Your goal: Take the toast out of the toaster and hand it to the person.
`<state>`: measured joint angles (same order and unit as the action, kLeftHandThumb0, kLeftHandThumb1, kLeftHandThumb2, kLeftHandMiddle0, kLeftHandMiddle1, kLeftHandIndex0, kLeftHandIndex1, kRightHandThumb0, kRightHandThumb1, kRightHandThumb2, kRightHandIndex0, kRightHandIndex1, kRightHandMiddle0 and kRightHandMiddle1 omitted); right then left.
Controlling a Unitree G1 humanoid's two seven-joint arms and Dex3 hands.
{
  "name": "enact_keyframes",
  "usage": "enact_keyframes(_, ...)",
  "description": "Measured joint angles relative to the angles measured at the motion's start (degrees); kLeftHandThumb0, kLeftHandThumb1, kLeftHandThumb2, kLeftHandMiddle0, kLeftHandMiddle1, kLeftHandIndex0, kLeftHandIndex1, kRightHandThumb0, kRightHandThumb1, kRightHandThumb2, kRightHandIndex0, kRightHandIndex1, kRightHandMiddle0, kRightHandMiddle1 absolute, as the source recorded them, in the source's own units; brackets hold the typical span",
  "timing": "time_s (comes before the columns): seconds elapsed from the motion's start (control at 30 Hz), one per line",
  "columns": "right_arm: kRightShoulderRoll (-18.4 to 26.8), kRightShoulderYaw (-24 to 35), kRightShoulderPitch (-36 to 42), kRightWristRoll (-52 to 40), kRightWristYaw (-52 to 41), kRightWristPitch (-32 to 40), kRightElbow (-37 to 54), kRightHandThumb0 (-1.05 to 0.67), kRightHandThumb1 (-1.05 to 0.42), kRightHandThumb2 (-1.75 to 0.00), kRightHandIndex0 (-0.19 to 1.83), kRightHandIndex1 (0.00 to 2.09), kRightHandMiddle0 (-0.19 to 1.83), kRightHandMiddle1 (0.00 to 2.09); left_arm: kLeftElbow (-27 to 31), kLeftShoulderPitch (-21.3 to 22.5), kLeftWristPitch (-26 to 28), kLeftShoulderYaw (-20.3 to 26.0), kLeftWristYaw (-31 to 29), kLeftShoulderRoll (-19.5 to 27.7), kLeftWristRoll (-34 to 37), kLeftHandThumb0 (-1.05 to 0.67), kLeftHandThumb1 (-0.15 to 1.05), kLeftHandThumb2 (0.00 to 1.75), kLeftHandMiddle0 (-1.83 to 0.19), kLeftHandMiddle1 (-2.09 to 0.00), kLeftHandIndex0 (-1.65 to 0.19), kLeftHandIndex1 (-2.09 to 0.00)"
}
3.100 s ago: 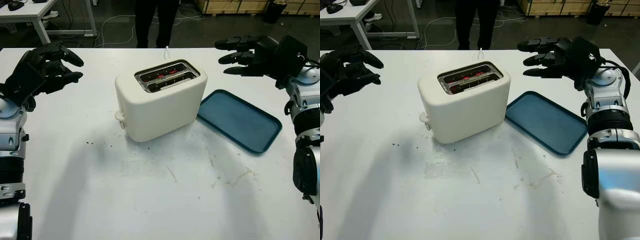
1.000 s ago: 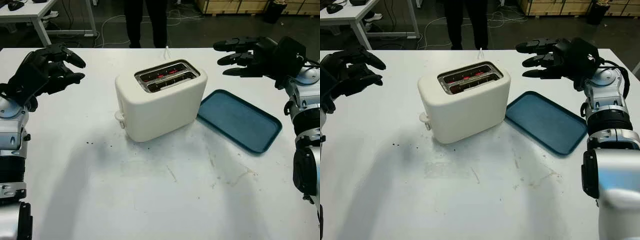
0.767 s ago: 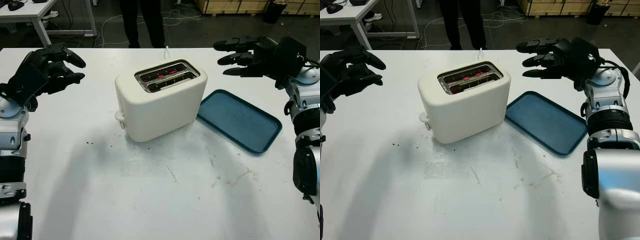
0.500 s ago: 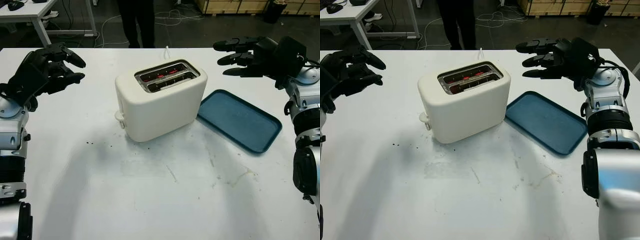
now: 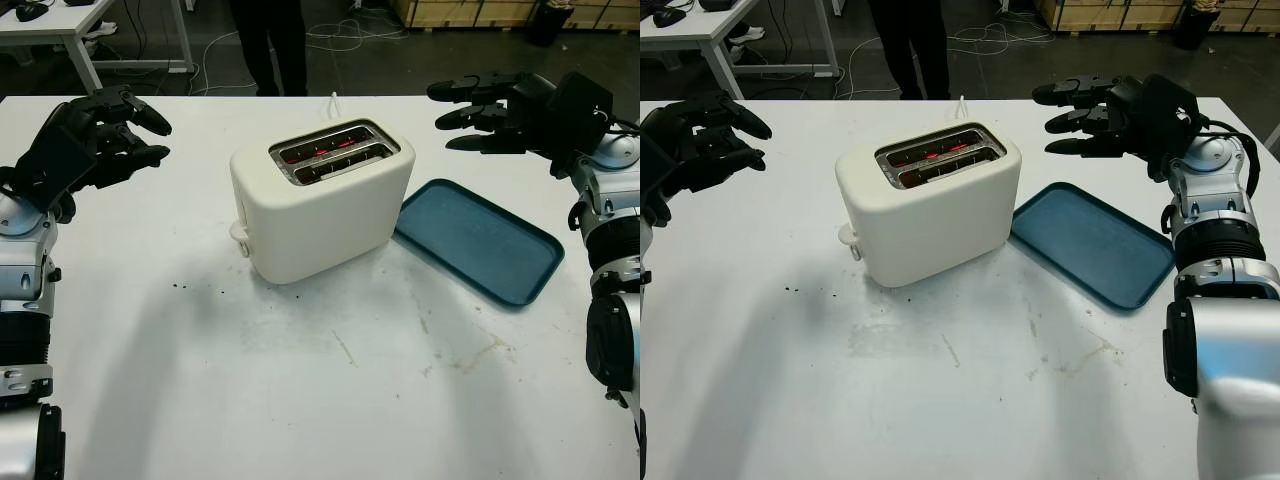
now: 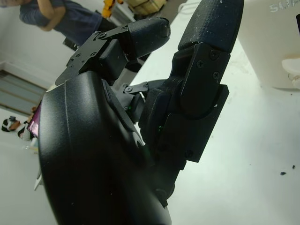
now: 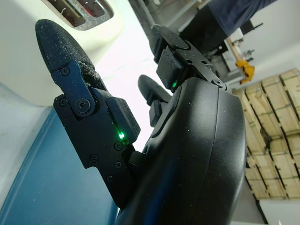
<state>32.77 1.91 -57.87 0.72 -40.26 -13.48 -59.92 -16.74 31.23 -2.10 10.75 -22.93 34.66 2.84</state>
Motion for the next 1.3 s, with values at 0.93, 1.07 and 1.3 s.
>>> enact_keyframes(0.93,0.0,0.0,0.0,0.0,0.1,0.0,0.3,-0.81,-0.71,0.00,0.32,0.63,0.60,0.01,0.0,0.0,0.0,0.0,0.0,0.0,0.0,-1.05,0.88,0.00,-0.60,-1.36,-0.53,-1.24)
enact_keyframes(1.07,0.0,0.0,0.0,0.0,0.1,0.0,0.3,-0.82,-0.71,0.00,0.32,0.63,0.59,0.01,0.0,0.0,0.0,0.0,0.0,0.0,0.0,-1.05,0.88,0.00,-0.60,-1.36,-0.53,-1.24)
enact_keyframes(1.3,0.0,0.0,0.0,0.0,0.1,0.0,0.3,-0.81,-0.71,0.00,0.31,0.63,0.59,0.00,0.0,0.0,0.0,0.0,0.0,0.0,0.0,-1.05,0.87,0.00,-0.61,-1.35,-0.54,-1.24)
